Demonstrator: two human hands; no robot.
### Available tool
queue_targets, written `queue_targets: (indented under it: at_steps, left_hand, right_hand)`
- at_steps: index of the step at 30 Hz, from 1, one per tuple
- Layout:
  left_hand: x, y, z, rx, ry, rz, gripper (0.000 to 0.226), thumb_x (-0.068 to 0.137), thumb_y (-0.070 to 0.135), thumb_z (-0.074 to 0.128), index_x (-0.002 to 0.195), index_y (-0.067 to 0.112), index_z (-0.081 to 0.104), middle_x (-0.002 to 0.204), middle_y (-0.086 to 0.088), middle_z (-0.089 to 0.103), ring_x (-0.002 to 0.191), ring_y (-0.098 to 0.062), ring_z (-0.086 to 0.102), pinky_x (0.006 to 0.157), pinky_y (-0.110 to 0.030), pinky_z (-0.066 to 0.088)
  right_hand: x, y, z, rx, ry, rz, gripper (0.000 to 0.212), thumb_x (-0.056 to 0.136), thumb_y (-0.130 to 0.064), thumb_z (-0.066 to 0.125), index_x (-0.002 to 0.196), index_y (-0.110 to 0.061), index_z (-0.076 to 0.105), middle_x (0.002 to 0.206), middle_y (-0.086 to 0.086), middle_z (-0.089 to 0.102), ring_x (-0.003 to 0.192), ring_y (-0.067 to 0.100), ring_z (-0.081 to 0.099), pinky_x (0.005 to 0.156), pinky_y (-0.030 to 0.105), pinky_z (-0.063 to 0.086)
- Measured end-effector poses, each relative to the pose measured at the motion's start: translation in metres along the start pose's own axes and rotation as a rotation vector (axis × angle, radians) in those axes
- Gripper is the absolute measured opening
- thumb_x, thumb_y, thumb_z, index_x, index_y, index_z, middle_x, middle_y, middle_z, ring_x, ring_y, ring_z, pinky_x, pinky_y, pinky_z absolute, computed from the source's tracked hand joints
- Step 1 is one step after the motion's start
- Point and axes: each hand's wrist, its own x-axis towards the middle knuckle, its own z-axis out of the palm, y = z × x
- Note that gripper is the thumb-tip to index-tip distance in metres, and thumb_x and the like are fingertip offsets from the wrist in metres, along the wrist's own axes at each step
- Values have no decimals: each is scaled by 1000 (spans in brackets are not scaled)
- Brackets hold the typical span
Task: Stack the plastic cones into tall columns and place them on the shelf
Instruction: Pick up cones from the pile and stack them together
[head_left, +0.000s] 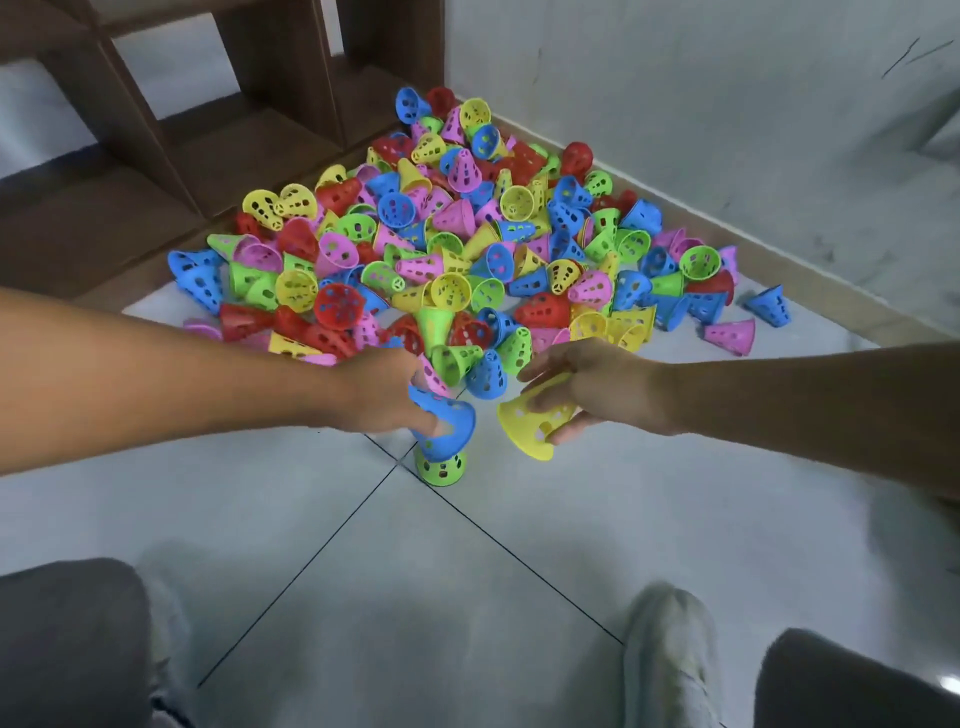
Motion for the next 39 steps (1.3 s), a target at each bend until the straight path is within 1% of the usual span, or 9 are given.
queue_targets:
  at_steps: [3,7,12,17,24,28,32,36,39]
  left_hand:
    - [25,-14,21,90,-17,-15,49,80,45,82,109,13,57,85,9,49,84,-18,51,60,-26,36]
    - [53,-38,40,116,40,-56,41,80,33,77,98,-1,63,90,-15,64,82,-26,55,72,-40,50]
    - [75,-52,62,54,52,-19,32,79,31,79,98,9,66,87,-2,63,88,-24,61,72,-32,48]
    - [69,-64,63,-82,18,-28,37,80,35,83,107,17,67,101,4,70,94,-15,65,83,-28,52]
    - [50,-106,45,-151,38,-9,16,84,31,78,90,18,71,86,7,72,78,-10,66,74,-27,54]
    - [52,-144,34,-156,164,-4,12,85,23,77,91,15,71,69,12,62,59,2,54,56,-17,40]
    - [58,-169,22,-230,265,-20,6,84,13,76,88,11,72,73,6,66,72,-16,62,67,-25,47]
    - [61,-182,23,-234,371,-22,9,87,14,73,95,12,70,85,7,69,90,-10,63,75,-21,48]
    - [67,-194,31,-133,542,-31,20,86,15,73,104,12,65,94,-2,66,87,-24,64,72,-34,49]
  right_hand:
    - [20,13,7,21,-47,5,34,88,-4,74,116,-18,63,114,0,67,90,35,75,91,42,59]
    - [53,30,23,37,-12,-26,30,89,-10,72,114,-23,63,117,-2,66,88,34,75,96,48,56]
    - [87,40,41,159,51,-37,37,89,-3,72,123,-13,59,118,9,65,97,31,72,75,41,64]
    - [99,44,41,168,62,-35,38,87,-3,74,121,-12,61,118,11,66,97,28,73,72,39,64]
    - [117,43,60,-47,72,-137,44,83,-13,81,118,-33,62,114,-3,69,79,30,75,76,50,62]
    - [116,40,75,-51,75,-121,39,83,-17,81,114,-31,63,115,-4,69,74,29,76,79,51,61]
    - [111,32,83,-69,83,-86,38,84,-17,80,115,-30,62,114,-7,68,70,26,76,81,48,61]
    - [115,30,98,-114,89,-79,39,85,-17,79,118,-27,61,112,-8,66,70,28,75,76,39,62]
    - [123,35,112,-143,114,-50,43,87,-14,77,123,-25,57,115,-7,64,68,28,72,72,38,62]
